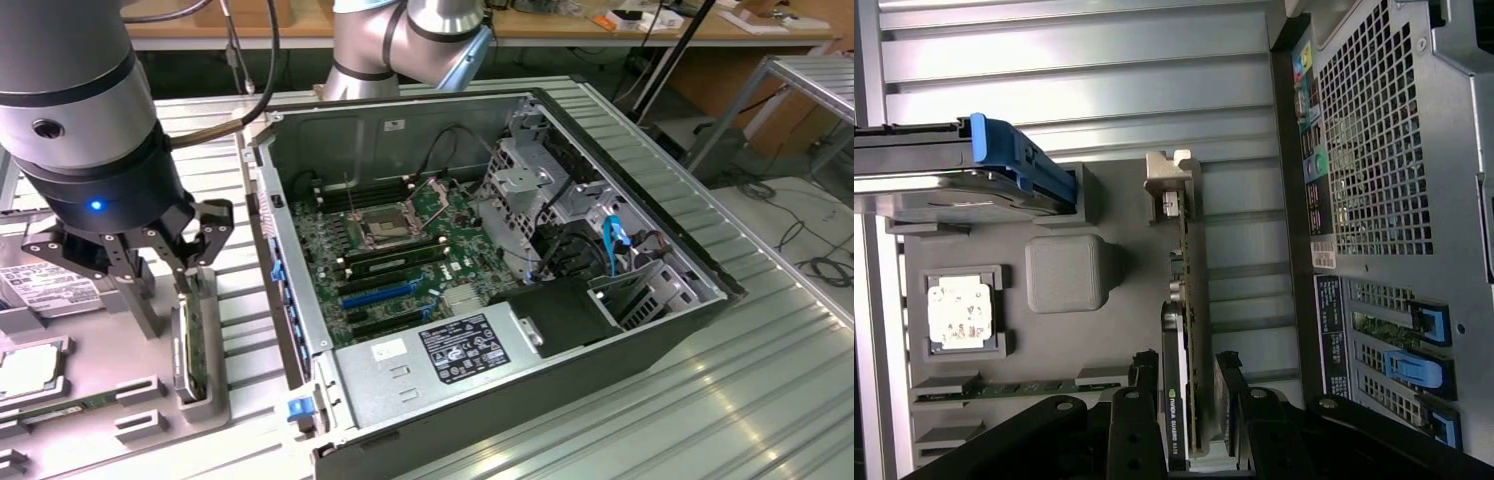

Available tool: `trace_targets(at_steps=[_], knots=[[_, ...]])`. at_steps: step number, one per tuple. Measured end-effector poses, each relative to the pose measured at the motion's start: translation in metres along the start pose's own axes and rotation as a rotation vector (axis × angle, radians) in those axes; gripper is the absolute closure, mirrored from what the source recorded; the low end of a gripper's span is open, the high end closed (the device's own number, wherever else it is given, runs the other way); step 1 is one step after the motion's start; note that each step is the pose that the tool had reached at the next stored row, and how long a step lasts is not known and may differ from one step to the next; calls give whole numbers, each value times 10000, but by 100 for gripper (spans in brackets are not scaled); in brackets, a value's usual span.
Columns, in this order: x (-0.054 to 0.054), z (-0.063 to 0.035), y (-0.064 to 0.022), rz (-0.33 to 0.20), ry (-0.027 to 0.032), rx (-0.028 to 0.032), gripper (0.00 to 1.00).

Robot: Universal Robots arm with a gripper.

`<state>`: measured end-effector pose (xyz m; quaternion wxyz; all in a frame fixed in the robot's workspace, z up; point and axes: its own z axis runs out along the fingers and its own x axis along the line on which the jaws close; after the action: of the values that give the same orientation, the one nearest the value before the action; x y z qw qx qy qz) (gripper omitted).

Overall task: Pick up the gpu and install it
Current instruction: 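Pick up the gpu and move the gpu toward the slot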

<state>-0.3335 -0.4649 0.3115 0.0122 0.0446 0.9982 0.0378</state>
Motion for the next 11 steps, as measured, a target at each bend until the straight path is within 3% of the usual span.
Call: trace_targets(at_steps=[11], knots=[[1, 26, -4, 0, -1, 1, 64]])
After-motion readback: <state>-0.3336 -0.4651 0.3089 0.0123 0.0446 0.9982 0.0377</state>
